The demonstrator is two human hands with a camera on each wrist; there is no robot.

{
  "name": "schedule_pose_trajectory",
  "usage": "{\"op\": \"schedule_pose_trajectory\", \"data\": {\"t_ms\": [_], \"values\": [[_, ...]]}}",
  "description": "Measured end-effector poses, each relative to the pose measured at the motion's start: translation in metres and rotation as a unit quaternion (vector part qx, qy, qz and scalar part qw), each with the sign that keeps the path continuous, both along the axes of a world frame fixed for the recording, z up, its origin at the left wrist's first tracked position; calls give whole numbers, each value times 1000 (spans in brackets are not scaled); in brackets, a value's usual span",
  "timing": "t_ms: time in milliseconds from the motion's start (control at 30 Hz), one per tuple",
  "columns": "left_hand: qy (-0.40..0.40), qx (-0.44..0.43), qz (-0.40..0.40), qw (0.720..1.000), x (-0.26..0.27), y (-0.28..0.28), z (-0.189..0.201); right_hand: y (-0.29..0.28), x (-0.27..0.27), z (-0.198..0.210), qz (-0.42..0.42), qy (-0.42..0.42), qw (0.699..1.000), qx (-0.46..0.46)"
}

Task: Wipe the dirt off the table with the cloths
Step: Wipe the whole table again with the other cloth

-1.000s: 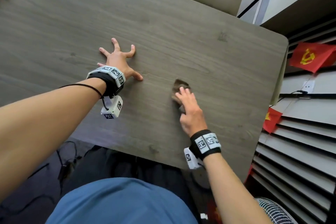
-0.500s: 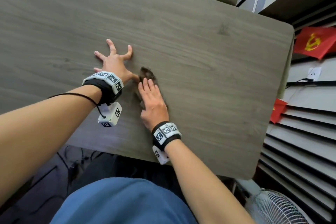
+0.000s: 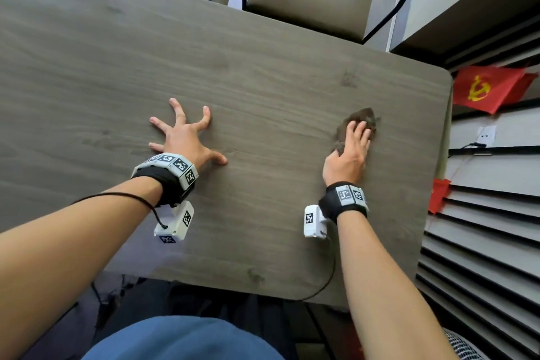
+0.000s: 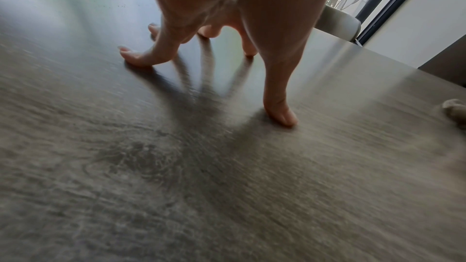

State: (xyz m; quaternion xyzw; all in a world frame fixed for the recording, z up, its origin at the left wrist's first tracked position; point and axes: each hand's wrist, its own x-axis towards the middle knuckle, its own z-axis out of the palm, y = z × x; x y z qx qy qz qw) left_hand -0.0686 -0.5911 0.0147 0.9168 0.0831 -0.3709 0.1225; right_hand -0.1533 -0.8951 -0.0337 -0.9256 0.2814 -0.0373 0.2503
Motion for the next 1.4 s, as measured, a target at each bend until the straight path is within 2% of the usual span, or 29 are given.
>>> {"op": "schedule_pose_trajectory", "data": {"t_ms": [33,100,233,300,367,433,500,567,667,733,800,900,1000,1067,1100,1133,1167,1233,1300,1333,1400], "values": [[0,-2,1,1000,0,0,0,18,6,-1,15,1,1000,-5],[0,-4,1,1000,0,-1,-1,63,6,0,106,-6,994,3],[0,1,-2,1000,0,-1,-1,143,-29,5,325,9,944,59],[-5,-2,-2,1000,0,-1,-1,157,-47,10,400,32,911,96],[-7,-3,-1,1000,0,-1,-2,142,-48,15,436,34,891,123],[-4,-1,-3,1000,-1,0,-2,109,-37,19,400,1,908,123],[-1,-1,-4,1000,-2,1,-1,63,-17,23,282,-45,954,88],[-1,-7,-2,1000,-2,1,-2,14,2,24,150,-80,984,45],[-2,-4,-4,1000,-2,-1,-2,-28,28,16,14,-37,998,44],[-3,-4,-3,1000,-1,-1,-2,-17,39,7,-5,12,999,31],[-5,-7,-3,1000,-2,0,-3,21,43,1,67,19,998,-1],[-2,0,-20,1000,-2,1,-2,93,30,3,227,21,974,9],[-14,7,-49,999,1,11,1,144,-11,14,375,46,922,78],[-49,15,-67,996,9,20,3,152,-42,21,457,70,879,115],[-72,13,-69,995,15,23,4,147,-55,24,468,80,868,144],[-92,5,-65,994,23,25,5,138,-64,29,450,86,870,183],[-105,-6,-60,993,33,25,5,125,-68,34,402,82,884,222],[-92,-25,-60,994,55,19,6,90,-55,44,260,37,932,248],[-57,-20,-88,994,71,7,6,47,-27,53,120,-41,973,190],[-48,-11,-105,993,74,2,5,24,-10,56,64,-70,984,150],[-46,0,-119,992,75,-4,1,-15,26,53,-33,-72,992,98]]}}
